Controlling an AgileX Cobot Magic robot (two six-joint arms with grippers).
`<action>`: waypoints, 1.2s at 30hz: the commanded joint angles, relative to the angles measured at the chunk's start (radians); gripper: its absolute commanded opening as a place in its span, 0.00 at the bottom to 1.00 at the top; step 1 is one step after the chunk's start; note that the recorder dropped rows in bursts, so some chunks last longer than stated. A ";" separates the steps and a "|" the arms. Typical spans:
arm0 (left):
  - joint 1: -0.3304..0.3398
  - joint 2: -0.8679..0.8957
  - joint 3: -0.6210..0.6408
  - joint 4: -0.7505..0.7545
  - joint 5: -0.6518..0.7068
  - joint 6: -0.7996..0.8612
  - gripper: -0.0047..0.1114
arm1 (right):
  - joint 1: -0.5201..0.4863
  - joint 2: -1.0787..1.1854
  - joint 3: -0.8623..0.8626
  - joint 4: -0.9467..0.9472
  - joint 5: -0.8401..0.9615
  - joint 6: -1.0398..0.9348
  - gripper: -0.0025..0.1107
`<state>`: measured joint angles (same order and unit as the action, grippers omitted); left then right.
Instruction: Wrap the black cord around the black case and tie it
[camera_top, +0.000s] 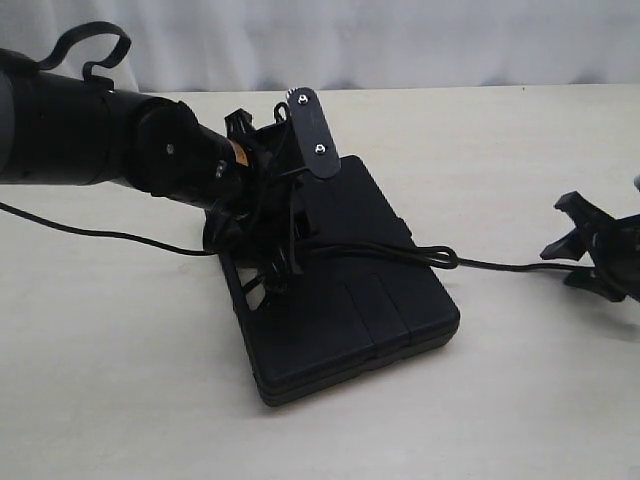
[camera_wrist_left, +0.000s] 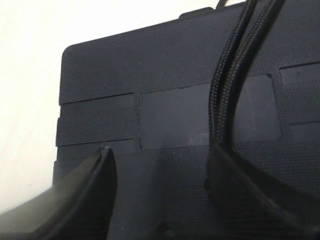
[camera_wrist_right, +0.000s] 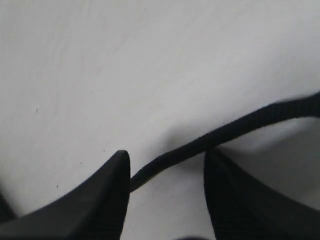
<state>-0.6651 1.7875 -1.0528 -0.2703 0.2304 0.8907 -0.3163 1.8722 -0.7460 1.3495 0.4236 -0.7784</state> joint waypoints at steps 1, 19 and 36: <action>-0.009 -0.002 -0.007 -0.010 0.009 -0.004 0.50 | -0.006 0.078 0.001 0.052 -0.018 -0.089 0.43; -0.009 -0.002 -0.007 -0.010 0.022 -0.004 0.50 | -0.006 0.272 -0.139 0.004 0.045 -0.300 0.06; -0.009 -0.002 -0.007 -0.012 0.022 -0.004 0.50 | 0.229 0.190 -0.150 0.160 -0.237 -0.625 0.06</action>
<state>-0.6651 1.7875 -1.0528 -0.2703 0.2578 0.8907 -0.1262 2.0379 -0.9161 1.5711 0.3581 -1.3597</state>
